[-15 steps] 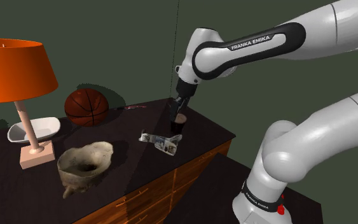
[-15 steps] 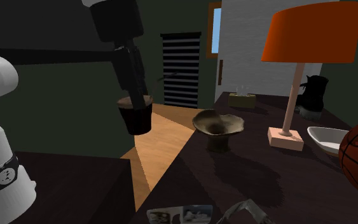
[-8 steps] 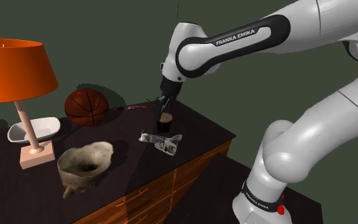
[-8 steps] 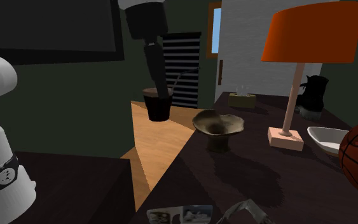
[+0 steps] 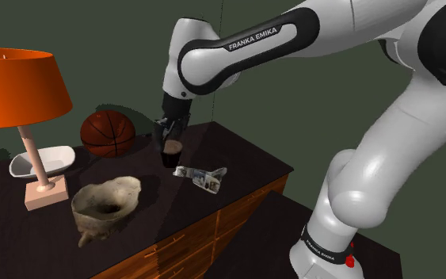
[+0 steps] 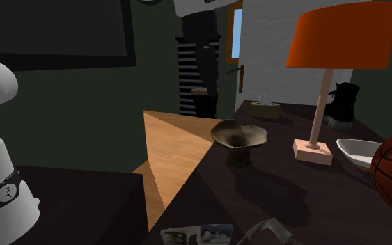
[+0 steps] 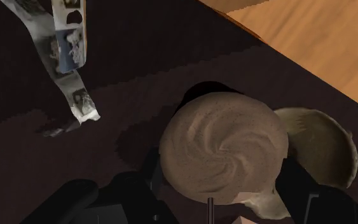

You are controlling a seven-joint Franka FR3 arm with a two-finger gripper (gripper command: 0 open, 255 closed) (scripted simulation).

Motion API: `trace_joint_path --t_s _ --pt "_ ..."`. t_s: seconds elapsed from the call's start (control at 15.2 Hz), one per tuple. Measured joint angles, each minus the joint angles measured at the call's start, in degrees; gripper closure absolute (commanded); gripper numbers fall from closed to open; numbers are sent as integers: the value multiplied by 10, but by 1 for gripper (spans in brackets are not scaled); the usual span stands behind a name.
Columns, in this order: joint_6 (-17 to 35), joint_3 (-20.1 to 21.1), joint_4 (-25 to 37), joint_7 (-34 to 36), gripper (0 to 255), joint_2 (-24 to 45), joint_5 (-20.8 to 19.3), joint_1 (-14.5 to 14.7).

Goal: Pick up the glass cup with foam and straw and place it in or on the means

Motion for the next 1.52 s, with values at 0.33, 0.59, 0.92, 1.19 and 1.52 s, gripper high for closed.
trace_joint_path --t_s 0.33,0.59,0.92,1.19,1.52 --pt "1 37 96 65 255 96 -30 10" --pt "-17 56 190 115 255 173 -64 24" --pt "-45 68 312 169 255 272 -108 51" --pt "-25 67 308 176 255 290 -116 55" --pt "9 66 286 181 255 302 -122 56"
